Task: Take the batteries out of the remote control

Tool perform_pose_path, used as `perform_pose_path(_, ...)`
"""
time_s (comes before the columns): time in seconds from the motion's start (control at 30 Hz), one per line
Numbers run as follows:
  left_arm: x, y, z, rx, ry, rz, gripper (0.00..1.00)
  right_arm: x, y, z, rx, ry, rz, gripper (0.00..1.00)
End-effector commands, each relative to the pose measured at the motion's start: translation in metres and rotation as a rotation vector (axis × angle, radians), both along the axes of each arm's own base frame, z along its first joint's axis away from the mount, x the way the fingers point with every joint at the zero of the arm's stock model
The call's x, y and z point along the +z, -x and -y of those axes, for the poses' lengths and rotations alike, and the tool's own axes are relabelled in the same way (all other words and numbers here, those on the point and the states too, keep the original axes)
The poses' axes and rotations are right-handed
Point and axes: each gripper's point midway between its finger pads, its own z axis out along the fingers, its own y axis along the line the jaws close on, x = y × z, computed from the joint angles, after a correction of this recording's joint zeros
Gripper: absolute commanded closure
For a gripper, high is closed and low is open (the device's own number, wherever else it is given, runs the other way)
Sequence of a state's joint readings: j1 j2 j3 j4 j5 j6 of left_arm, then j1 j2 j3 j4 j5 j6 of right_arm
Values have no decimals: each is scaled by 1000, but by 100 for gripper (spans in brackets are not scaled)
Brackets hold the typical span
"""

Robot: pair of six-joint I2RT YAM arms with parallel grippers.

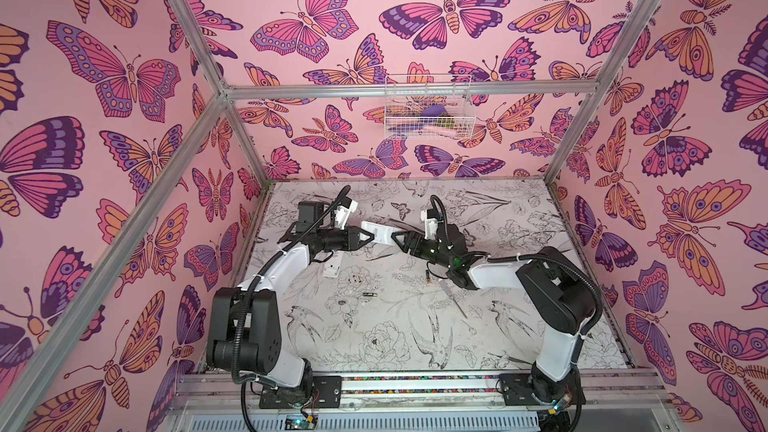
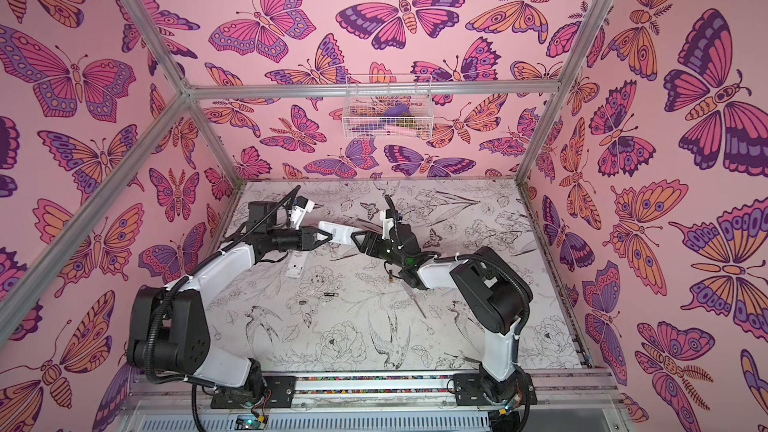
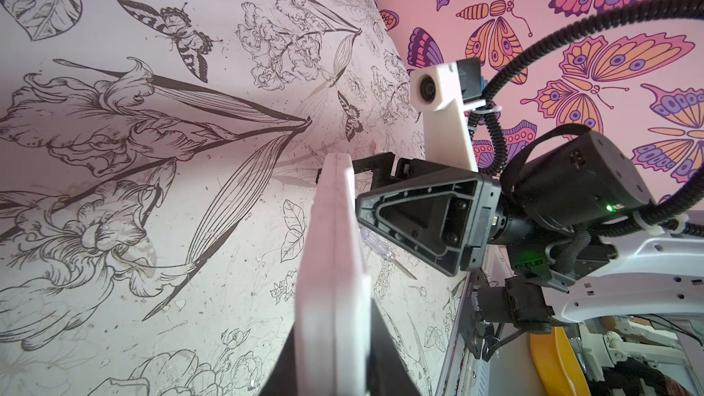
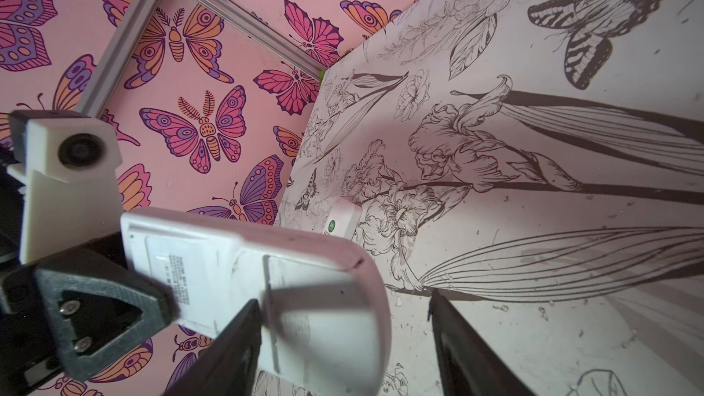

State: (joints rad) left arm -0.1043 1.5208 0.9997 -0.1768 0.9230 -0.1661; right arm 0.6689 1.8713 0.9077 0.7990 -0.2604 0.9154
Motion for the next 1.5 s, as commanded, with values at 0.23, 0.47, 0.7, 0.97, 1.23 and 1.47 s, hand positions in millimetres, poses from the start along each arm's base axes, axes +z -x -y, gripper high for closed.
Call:
perform_pose_path(0.23, 6, 4, 6, -38, 35, 28, 100, -2, -9, 2, -27, -11, 21, 52)
perform_pose_path(0.47, 1, 1, 3, -24, 20, 25, 100, 2, -8, 9, -27, 10, 39, 62)
perform_pose_path(0.7, -2, -1, 2, -16, 5, 25, 100, 3, -6, 12, -28, -6, 30, 69)
perform_pose_path(0.97, -16, -9, -3, 33, -48, 0, 100, 9, 3, 7, -2, -40, 28, 81)
perform_pose_path(1.23, -19, -6, 5, 8, -37, -12, 100, 14, 8, 1, 31, -65, 32, 82)
perform_pose_path(1.47, -25, -7, 8, -5, -56, -16, 100, 24, 9, -3, 46, -95, 51, 81)
